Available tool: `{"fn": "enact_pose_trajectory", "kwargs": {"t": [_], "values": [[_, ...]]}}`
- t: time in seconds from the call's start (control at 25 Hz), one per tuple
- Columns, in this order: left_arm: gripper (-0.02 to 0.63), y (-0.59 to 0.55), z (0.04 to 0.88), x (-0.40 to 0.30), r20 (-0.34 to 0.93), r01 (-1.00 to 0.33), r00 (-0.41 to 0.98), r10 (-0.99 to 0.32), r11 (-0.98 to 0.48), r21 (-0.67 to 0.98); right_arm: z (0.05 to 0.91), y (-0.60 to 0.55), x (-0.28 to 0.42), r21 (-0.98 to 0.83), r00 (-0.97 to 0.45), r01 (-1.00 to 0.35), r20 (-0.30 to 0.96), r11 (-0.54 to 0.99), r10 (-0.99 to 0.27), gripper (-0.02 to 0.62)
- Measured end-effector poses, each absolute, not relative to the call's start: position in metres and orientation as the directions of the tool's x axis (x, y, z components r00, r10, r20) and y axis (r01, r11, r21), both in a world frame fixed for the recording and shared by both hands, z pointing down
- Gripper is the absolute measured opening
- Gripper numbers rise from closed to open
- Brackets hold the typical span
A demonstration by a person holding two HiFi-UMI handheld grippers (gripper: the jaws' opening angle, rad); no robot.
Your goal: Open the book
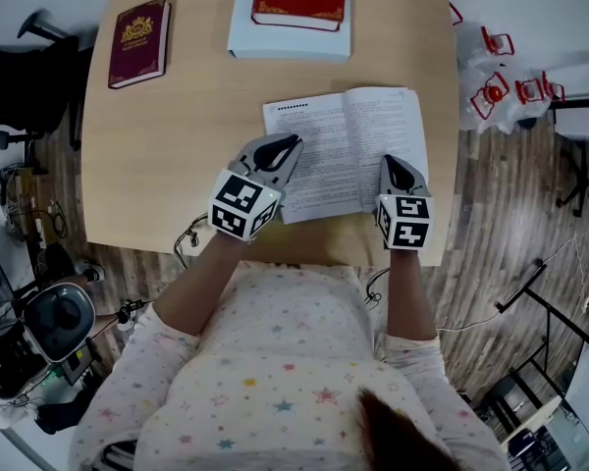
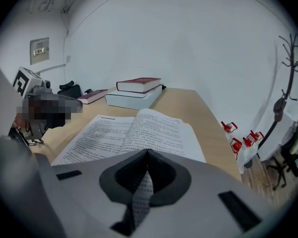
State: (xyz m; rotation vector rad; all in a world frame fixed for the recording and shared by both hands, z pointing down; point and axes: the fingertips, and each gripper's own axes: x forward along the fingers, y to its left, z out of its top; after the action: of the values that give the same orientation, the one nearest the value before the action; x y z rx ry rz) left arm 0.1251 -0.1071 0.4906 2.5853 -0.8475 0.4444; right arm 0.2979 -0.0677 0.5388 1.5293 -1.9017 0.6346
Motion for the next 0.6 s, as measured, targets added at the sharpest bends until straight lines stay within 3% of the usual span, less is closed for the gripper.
{"fn": "enact_pose_trajectory", "kwargs": {"t": [0.6], "values": [[0.031,-0.115,0.458,0.092,0.352,-0.678,0.728,-0.588,-0.693,0.245,0.497,-0.082,0.289,-0.021,-0.170,-0.979,0.632,0.202,-0.756,0.002]]}}
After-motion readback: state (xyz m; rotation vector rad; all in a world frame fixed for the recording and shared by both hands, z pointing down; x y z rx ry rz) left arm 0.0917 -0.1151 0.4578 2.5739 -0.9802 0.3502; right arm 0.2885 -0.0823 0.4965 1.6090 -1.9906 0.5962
